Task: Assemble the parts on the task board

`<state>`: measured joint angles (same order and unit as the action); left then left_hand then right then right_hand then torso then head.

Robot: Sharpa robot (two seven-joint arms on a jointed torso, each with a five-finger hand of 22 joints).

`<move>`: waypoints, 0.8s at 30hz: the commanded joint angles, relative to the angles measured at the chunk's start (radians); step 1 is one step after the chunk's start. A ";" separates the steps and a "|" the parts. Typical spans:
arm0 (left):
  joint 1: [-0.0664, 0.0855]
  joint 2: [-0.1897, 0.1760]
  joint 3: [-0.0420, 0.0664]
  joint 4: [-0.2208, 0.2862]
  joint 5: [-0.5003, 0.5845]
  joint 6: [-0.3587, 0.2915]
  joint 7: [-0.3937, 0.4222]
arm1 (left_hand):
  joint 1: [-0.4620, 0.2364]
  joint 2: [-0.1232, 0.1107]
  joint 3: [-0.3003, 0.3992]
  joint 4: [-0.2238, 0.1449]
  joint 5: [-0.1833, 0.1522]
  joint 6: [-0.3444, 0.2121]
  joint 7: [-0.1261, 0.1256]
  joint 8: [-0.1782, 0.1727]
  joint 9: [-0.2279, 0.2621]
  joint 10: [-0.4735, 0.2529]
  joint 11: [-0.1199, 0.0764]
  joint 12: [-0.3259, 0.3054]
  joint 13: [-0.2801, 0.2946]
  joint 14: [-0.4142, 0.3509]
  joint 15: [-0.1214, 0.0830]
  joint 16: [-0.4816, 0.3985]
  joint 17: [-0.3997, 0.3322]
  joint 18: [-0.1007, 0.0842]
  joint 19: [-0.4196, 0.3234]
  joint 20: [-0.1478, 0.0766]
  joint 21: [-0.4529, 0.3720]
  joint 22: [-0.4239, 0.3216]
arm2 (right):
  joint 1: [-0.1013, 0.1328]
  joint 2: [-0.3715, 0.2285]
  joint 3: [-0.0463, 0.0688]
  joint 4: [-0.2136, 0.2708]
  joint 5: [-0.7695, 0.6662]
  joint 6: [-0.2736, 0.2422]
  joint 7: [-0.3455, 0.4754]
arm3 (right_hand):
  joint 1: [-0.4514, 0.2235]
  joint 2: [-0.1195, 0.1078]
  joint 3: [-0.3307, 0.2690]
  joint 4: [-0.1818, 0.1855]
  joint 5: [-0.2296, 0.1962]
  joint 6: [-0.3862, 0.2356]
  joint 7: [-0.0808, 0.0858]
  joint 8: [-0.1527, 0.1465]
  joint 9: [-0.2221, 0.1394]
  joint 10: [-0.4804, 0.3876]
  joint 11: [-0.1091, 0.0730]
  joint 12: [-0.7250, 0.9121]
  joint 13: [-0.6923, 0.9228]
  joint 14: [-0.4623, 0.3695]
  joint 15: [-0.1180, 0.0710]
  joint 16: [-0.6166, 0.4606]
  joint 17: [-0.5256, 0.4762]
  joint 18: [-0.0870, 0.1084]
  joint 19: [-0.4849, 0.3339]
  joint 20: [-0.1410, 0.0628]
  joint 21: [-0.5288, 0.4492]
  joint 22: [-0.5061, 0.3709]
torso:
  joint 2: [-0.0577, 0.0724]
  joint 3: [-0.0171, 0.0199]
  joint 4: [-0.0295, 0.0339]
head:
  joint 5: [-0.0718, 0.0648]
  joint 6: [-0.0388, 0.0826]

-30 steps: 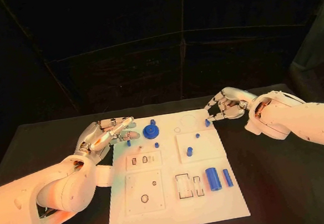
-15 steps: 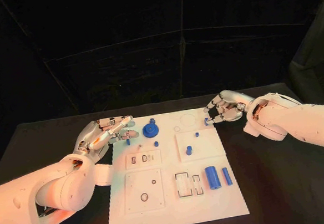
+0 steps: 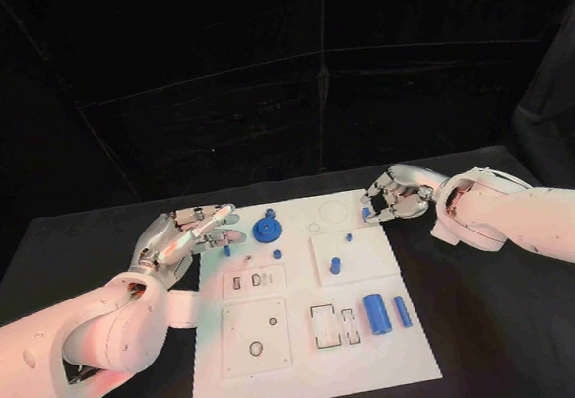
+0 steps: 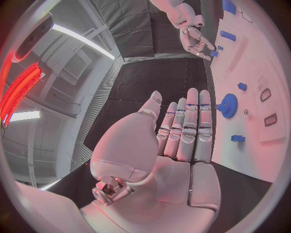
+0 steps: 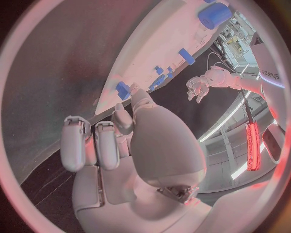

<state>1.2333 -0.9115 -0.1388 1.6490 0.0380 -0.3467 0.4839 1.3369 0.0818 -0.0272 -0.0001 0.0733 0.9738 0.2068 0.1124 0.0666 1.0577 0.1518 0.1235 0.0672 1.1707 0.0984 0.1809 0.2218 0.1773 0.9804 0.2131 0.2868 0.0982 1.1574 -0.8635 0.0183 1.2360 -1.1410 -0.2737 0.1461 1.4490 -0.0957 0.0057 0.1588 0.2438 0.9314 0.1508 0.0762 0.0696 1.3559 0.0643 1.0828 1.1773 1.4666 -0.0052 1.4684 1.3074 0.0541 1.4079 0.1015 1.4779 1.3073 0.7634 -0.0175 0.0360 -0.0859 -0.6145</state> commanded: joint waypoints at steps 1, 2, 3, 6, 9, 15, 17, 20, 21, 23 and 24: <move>0.001 0.000 0.001 0.001 -0.005 0.013 0.003 | 0.004 0.009 -0.001 -0.006 0.000 0.006 -0.001 -0.004 -0.001 0.008 0.000 -0.004 0.000 0.007 0.002 -0.003 0.001 0.007 0.010 0.000 -0.007 -0.002 | 0.000 0.003 0.000 -0.001 -0.008 0.013 0.001 | 0.002 0.013 0.000 -0.006 0.004 0.010 -0.001 0.006 0.001 -0.004 -0.005 0.007 0.001 0.060 -0.006 -0.002 0.066 -0.002 -0.003 0.000 -0.005 0.038 | 0.000 0.0001 0.0000 | 0.001 -0.001; 0.001 0.000 0.001 0.001 -0.005 0.013 0.003 | 0.004 0.009 -0.001 -0.006 0.000 0.006 -0.001 -0.004 -0.001 0.008 0.000 -0.004 0.000 0.007 0.002 -0.003 0.001 0.007 0.010 0.000 -0.007 -0.002 | 0.000 0.003 0.000 -0.002 -0.008 0.014 0.001 | 0.002 0.014 0.000 -0.006 0.004 0.012 -0.002 0.006 0.002 -0.003 -0.005 0.007 0.001 0.061 -0.006 -0.002 0.066 -0.002 -0.003 0.000 -0.005 0.038 | 0.000 0.0002 -0.0003 | 0.001 -0.001; 0.001 0.000 0.001 0.001 -0.005 0.013 0.003 | 0.004 0.009 -0.001 -0.006 0.000 0.006 -0.001 -0.004 -0.001 0.008 0.000 -0.004 0.000 0.007 0.002 -0.003 0.001 0.007 0.010 0.000 -0.007 -0.002 | -0.001 0.004 0.000 -0.002 -0.008 0.015 0.001 | 0.004 0.016 0.001 -0.008 0.004 0.015 -0.002 0.008 0.002 -0.003 -0.005 0.008 0.002 0.061 -0.007 -0.002 0.066 -0.002 -0.002 0.000 -0.005 0.039 | 0.000 0.0003 -0.0004 | 0.001 -0.001; 0.001 0.000 0.001 0.001 -0.005 0.013 0.003 | 0.004 0.009 -0.001 -0.006 0.000 0.006 -0.001 -0.004 -0.001 0.008 0.000 -0.004 0.000 0.007 0.002 -0.003 0.001 0.007 0.010 0.000 -0.007 -0.002 | -0.003 0.008 0.000 -0.005 -0.010 0.018 0.002 | 0.006 0.022 0.002 -0.010 0.003 0.023 -0.003 0.012 0.003 -0.003 -0.007 0.009 0.003 0.061 -0.008 -0.001 0.068 -0.002 -0.002 -0.001 -0.005 0.040 | 0.000 0.0006 -0.0009 | 0.001 -0.002; 0.001 0.000 0.001 0.001 -0.005 0.013 0.002 | 0.004 0.009 -0.001 -0.006 0.000 0.006 -0.001 -0.004 -0.001 0.008 0.000 -0.004 0.000 0.007 0.002 -0.003 0.001 0.007 0.010 0.000 -0.007 -0.002 | -0.004 0.012 0.000 -0.008 -0.010 0.021 0.003 | 0.010 0.030 0.005 -0.014 -0.002 0.033 -0.005 0.016 0.004 -0.001 -0.008 0.011 0.005 0.062 -0.009 0.000 0.070 -0.003 0.000 -0.002 -0.004 0.041 | 0.000 0.0006 0.0000 | 0.000 -0.002; 0.001 0.000 0.001 0.000 -0.005 0.013 0.002 | 0.004 0.009 -0.001 -0.006 0.000 0.006 -0.001 -0.004 -0.001 0.008 0.000 -0.004 0.000 0.007 0.002 -0.003 0.001 0.007 0.010 0.000 -0.007 -0.002 | -0.007 0.016 0.000 -0.013 -0.012 0.026 0.005 | 0.015 0.044 0.012 -0.021 -0.021 0.057 -0.009 0.025 0.006 0.002 -0.012 0.015 0.008 0.063 -0.012 0.001 0.074 -0.003 0.003 -0.005 -0.003 0.045 | 0.000 0.0008 0.0002 | 0.000 -0.004; 0.001 0.000 0.001 -0.001 -0.005 0.013 0.002 | 0.004 0.009 -0.001 -0.006 0.000 0.006 -0.001 -0.004 -0.001 0.008 0.000 -0.004 0.000 0.007 0.002 -0.003 0.001 0.007 0.010 0.000 -0.007 -0.002 | -0.008 0.017 0.000 -0.014 -0.012 0.026 0.005 | 0.016 0.048 0.014 -0.023 -0.025 0.063 -0.011 0.027 0.006 0.002 -0.013 0.015 0.008 0.063 -0.013 0.001 0.074 -0.003 0.002 -0.006 -0.003 0.045 | 0.000 0.0006 -0.0001 | 0.000 -0.004; 0.001 0.000 0.001 -0.001 -0.005 0.013 0.002 | 0.004 0.009 -0.001 -0.006 0.000 0.006 -0.001 -0.004 -0.001 0.008 0.000 -0.004 0.000 0.007 0.002 -0.003 0.001 0.007 0.010 0.000 -0.007 -0.002 | -0.008 0.017 0.000 -0.016 -0.013 0.027 0.006 | 0.017 0.053 0.018 -0.025 -0.030 0.070 -0.012 0.029 0.006 0.003 -0.015 0.017 0.009 0.063 -0.015 0.002 0.076 -0.004 0.004 -0.007 -0.002 0.047 | 0.000 0.0008 -0.0002 | 0.000 -0.004; 0.001 0.000 0.001 -0.001 -0.005 0.013 0.002 | 0.004 0.009 -0.001 -0.006 0.000 0.006 -0.001 -0.004 -0.001 0.008 0.000 -0.004 0.000 0.007 0.002 -0.003 0.001 0.007 0.010 0.000 -0.007 -0.002 | -0.008 0.018 0.000 -0.016 -0.013 0.027 0.006 | 0.018 0.056 0.019 -0.025 -0.031 0.074 -0.013 0.031 0.006 0.003 -0.016 0.017 0.010 0.064 -0.015 0.002 0.077 -0.004 0.005 -0.007 -0.002 0.047 | 0.000 0.0011 0.0000 | 0.000 -0.004; 0.001 0.000 0.001 -0.001 -0.005 0.013 0.002 | 0.004 0.009 -0.001 -0.006 0.000 0.006 -0.001 -0.004 -0.001 0.008 0.000 -0.004 0.000 0.007 0.002 -0.003 0.001 0.007 0.010 0.000 -0.007 -0.002 | -0.008 0.018 0.000 -0.017 -0.013 0.027 0.005 | 0.018 0.060 0.022 -0.027 -0.032 0.081 -0.014 0.033 0.006 0.004 -0.017 0.018 0.011 0.064 -0.016 0.003 0.078 -0.004 0.005 -0.008 -0.002 0.048 | 0.000 0.0012 -0.0003 | -0.001 -0.006; 0.001 0.000 0.001 -0.002 -0.005 0.013 0.002 | 0.004 0.009 -0.001 -0.006 0.000 0.006 -0.001 -0.004 -0.001 0.008 0.000 -0.004 0.000 0.007 0.002 -0.003 0.001 0.007 0.010 0.000 -0.007 -0.002 | -0.008 0.018 0.000 -0.017 -0.014 0.027 0.005 | 0.019 0.062 0.024 -0.028 -0.033 0.086 -0.015 0.035 0.007 0.004 -0.018 0.019 0.011 0.064 -0.017 0.003 0.079 -0.004 0.006 -0.009 -0.002 0.049 | 0.000 0.0012 -0.0002 | -0.001 -0.006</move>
<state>1.2333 -0.9120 -0.1389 1.6469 0.0379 -0.3457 0.4833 1.3370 0.0817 -0.0272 -0.0001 0.0733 0.9737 0.2068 0.1125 0.0666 1.0577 0.1518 0.1235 0.0673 1.1707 0.0984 0.1810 0.2216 0.1772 0.9804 0.2132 0.2868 0.0976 1.1477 -0.8460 0.0183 1.2186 -1.1493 -0.2557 0.1464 1.4700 -0.0426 0.0255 0.1335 0.2153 1.0106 0.1336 0.1047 0.0747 1.3594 0.0534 1.0955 1.1878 1.4668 -0.0128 1.4684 1.3073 0.0542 1.4116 0.0979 1.4779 1.3079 0.7634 -0.0165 0.0360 -0.0865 -0.6194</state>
